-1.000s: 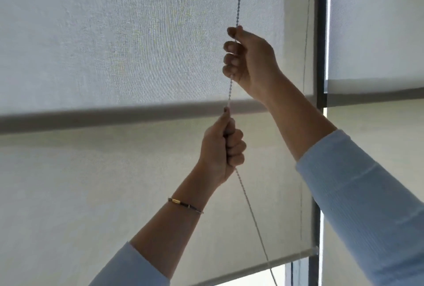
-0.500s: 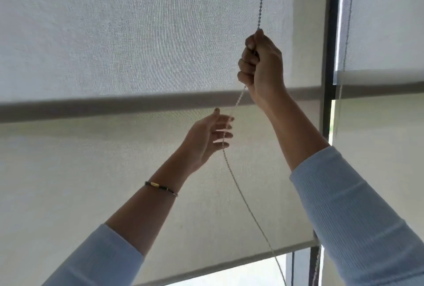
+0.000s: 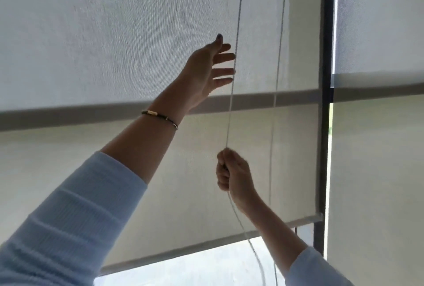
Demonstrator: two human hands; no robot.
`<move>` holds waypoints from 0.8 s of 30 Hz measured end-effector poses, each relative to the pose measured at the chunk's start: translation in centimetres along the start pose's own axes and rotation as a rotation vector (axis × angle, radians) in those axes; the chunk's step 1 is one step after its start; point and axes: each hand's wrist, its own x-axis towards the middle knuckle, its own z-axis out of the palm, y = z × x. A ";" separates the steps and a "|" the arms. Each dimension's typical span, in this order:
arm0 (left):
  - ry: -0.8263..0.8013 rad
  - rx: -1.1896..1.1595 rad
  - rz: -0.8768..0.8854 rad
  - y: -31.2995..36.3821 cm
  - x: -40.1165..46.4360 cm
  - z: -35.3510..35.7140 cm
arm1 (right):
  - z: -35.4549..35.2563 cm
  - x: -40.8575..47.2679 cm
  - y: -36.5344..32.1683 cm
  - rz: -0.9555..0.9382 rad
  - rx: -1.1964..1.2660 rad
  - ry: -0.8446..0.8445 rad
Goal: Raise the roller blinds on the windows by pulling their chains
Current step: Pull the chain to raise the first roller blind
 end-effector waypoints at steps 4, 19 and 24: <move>0.072 0.150 0.031 0.8 1.1 0.5 | 0.4 -3.4 4.4 0.120 -0.023 -0.072; -0.025 -0.392 0.185 3.7 1.1 0.8 | -0.4 -9.0 12.0 0.378 -0.643 -0.422; -0.235 -0.596 0.192 5.3 -1.2 1.8 | -3.7 -3.4 4.3 0.486 -0.812 -0.576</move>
